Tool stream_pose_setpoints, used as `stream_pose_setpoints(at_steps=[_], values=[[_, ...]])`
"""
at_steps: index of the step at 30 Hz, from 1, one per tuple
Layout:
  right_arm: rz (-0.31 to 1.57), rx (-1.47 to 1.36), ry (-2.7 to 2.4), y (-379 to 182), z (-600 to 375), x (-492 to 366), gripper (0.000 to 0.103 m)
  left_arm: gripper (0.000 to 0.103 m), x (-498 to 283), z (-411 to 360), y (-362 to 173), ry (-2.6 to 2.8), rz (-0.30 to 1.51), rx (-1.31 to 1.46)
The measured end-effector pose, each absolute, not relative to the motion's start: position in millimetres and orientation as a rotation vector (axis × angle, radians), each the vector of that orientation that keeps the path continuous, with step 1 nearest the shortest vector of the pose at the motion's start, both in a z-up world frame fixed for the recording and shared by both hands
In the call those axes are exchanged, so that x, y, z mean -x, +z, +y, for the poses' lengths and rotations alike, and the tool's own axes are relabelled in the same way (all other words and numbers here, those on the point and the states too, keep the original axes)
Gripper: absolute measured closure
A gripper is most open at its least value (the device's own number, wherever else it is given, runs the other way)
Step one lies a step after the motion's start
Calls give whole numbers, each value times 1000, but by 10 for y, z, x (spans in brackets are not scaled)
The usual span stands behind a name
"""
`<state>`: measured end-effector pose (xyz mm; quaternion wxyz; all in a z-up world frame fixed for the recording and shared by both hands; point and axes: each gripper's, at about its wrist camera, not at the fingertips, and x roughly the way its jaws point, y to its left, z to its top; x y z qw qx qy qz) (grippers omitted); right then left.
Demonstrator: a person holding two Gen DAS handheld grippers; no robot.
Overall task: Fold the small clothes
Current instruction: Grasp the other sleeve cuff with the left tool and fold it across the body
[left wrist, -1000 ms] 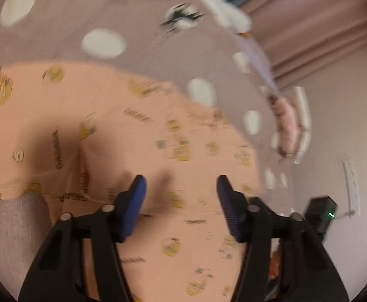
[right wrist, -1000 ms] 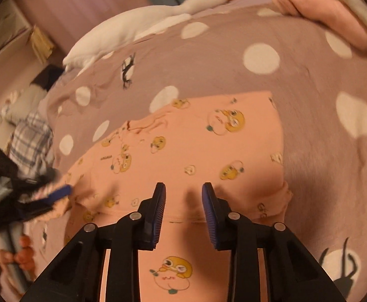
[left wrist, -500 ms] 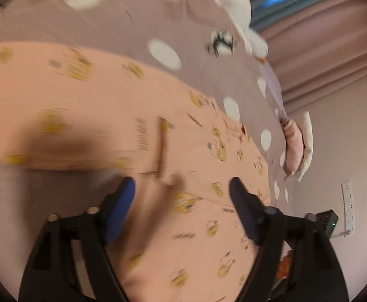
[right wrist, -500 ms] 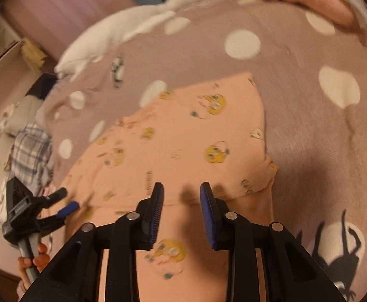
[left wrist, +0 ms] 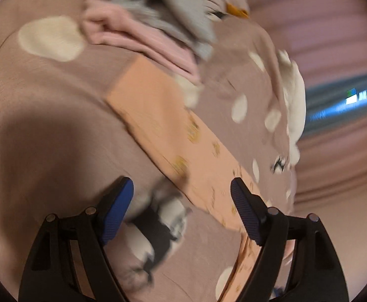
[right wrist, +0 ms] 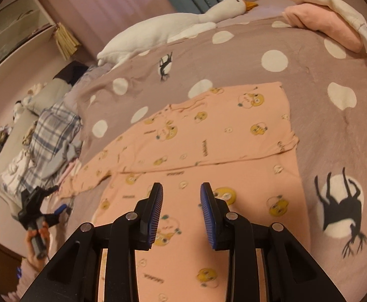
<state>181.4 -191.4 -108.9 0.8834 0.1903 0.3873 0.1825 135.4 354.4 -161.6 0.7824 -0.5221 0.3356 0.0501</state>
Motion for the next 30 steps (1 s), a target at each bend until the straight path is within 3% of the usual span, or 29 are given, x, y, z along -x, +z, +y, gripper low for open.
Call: stream_pose_setpoints(at_steps=[9, 11, 13, 16, 24, 30], values=[[825, -336, 373, -1086, -1693, -1656, 73, 27, -1639, 3829, -1594, 133, 633, 1208], [832, -328, 370, -1100, -1675, -1623, 73, 42, -1695, 3881, -1584, 173, 643, 1187], [841, -321, 361, -1120, -1673, -1607, 73, 74, -1739, 3910, -1607, 198, 667, 1192], [849, -303, 348, -1139, -1672, -1597, 73, 94, -1748, 3922, -1658, 223, 698, 1190], [846, -336, 352, -1169, -1717, -1552, 73, 97, -1868, 3527, -995, 71, 669, 1015], [830, -356, 353, -1170, -1802, -1488, 73, 97, -2148, 2640, -293, -171, 651, 862]])
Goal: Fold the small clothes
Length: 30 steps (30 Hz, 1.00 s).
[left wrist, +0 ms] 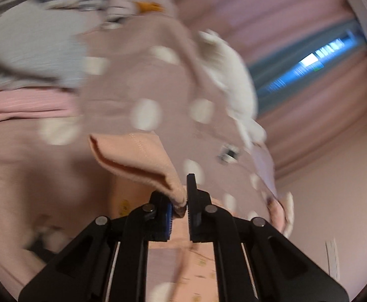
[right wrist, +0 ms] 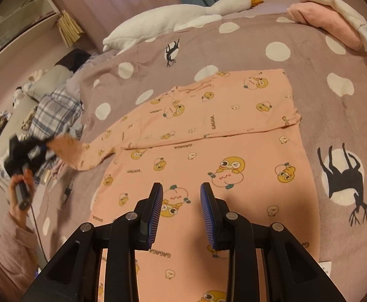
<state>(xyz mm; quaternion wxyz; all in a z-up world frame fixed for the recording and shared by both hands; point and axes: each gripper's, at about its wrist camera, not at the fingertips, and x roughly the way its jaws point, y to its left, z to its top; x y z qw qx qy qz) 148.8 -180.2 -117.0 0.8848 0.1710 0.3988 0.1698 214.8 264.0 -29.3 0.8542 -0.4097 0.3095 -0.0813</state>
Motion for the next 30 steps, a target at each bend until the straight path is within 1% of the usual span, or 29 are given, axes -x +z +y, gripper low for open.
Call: stream_pose_setpoints(at_steps=[4, 7, 10, 13, 15, 16, 17, 18, 19, 20, 21, 22, 23, 25, 30], values=[[811, -371, 353, -1158, -1891, -1455, 73, 97, -2362, 1902, -54, -311, 678, 786], [798, -391, 341, -1182, -2006, -1420, 73, 97, -2508, 1248, -3, -388, 727, 690], [798, -419, 325, -1227, -2117, -1404, 73, 97, -2636, 548, -162, -454, 815, 619], [809, -456, 296, -1317, -2267, -1395, 73, 96, -2728, 70, -418, -470, 897, 552], [817, -475, 284, -1359, -2340, -1394, 73, 95, -2809, -193, -679, -459, 974, 495], [820, -486, 279, -1380, -2381, -1392, 73, 88, -2842, -320, -805, -448, 1015, 468], [823, -498, 274, -1397, -2423, -1388, 73, 84, -2868, -463, -979, -447, 1075, 445], [823, -509, 270, -1407, -2460, -1384, 72, 74, -2928, -519, -1064, -447, 1105, 441], [823, -515, 268, -1408, -2476, -1385, 71, 62, -2941, -588, -1161, -449, 1141, 434], [822, -524, 265, -1409, -2504, -1380, 69, 55, -2938, -654, -1255, -447, 1177, 418], [819, -529, 265, -1408, -2521, -1377, 63, 47, -2914, -681, -1289, -448, 1188, 406], [815, -534, 267, -1401, -2539, -1372, 60, 46, -2870, -676, -1296, -458, 1191, 401], [812, -541, 270, -1398, -2550, -1373, 60, 44, -2849, -662, -1290, -479, 1194, 400], [814, -547, 277, -1396, -2557, -1405, 60, 39, -2778, -583, -1228, -509, 1181, 400], [811, -541, 332, -1323, -2417, -1661, 60, 28, -2446, -176, -1014, -505, 1075, 393]])
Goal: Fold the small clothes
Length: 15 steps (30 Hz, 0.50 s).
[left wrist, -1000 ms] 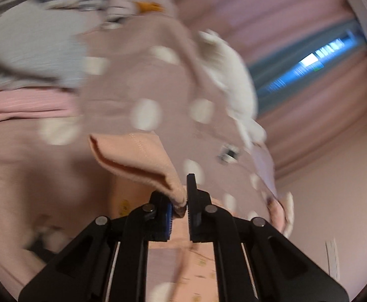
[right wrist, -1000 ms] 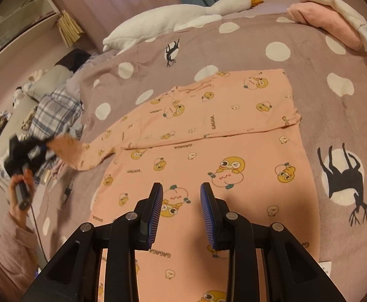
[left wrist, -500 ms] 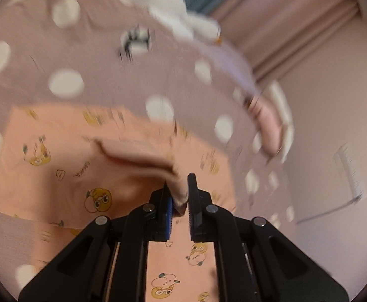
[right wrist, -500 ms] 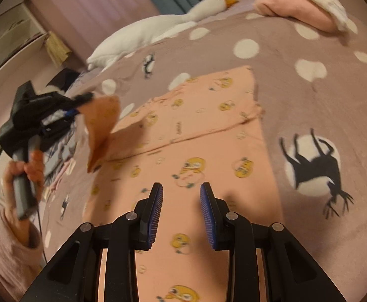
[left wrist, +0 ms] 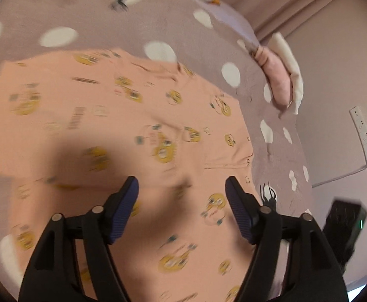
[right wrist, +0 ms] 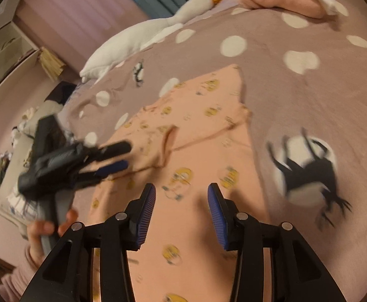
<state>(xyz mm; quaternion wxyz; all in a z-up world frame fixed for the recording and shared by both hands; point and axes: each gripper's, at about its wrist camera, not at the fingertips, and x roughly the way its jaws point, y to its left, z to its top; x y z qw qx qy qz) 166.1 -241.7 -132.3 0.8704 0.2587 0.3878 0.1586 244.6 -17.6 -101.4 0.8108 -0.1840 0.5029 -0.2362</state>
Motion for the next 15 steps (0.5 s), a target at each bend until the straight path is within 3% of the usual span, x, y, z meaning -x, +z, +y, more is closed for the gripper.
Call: stream_pose_setpoints(at_steps=[15], values=[[978, -367, 265, -1580, -1653, -2822, 60, 26, -1605, 1468, -1109, -238, 961, 550]])
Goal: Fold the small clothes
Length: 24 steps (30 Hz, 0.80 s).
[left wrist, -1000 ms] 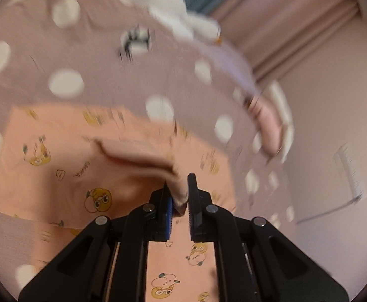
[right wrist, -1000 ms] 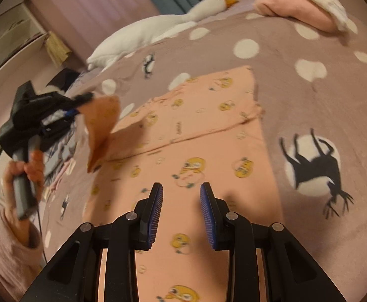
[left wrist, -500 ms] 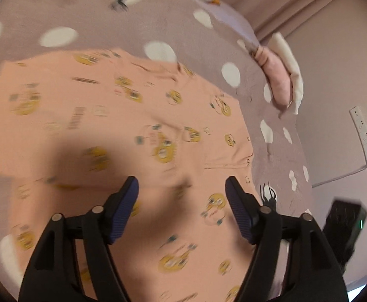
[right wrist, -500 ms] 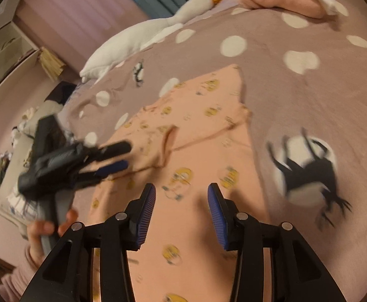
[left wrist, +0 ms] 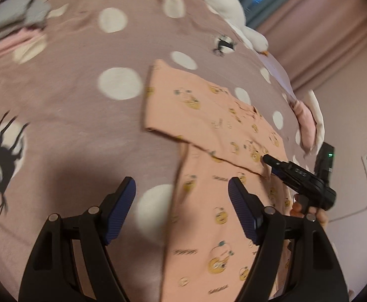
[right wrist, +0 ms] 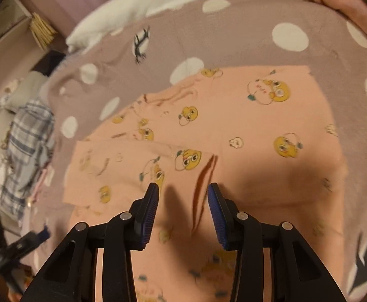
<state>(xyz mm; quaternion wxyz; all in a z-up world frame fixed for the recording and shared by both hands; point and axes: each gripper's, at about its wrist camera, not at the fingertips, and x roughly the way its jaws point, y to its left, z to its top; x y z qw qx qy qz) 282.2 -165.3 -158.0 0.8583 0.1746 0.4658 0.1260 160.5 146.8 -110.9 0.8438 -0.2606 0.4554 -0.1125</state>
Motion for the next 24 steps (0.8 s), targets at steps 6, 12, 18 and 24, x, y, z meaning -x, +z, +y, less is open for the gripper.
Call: stream_pose_setpoints(at_steps=[6, 12, 18, 24], values=[[973, -163, 192, -1452, -1373, -2823, 95, 26, -1502, 1654, -1199, -211, 983, 583], [853, -101, 220, -894, -1349, -2714, 95, 26, -1455, 1667, -1114, -222, 958, 558], [660, -106, 227, -50, -1547, -2544, 95, 26, -1489, 1629, -1083, -225, 954, 548], [677, -115, 119, -101, -2096, -2568, 95, 26, -1598, 1501, -1047, -233, 960, 501]])
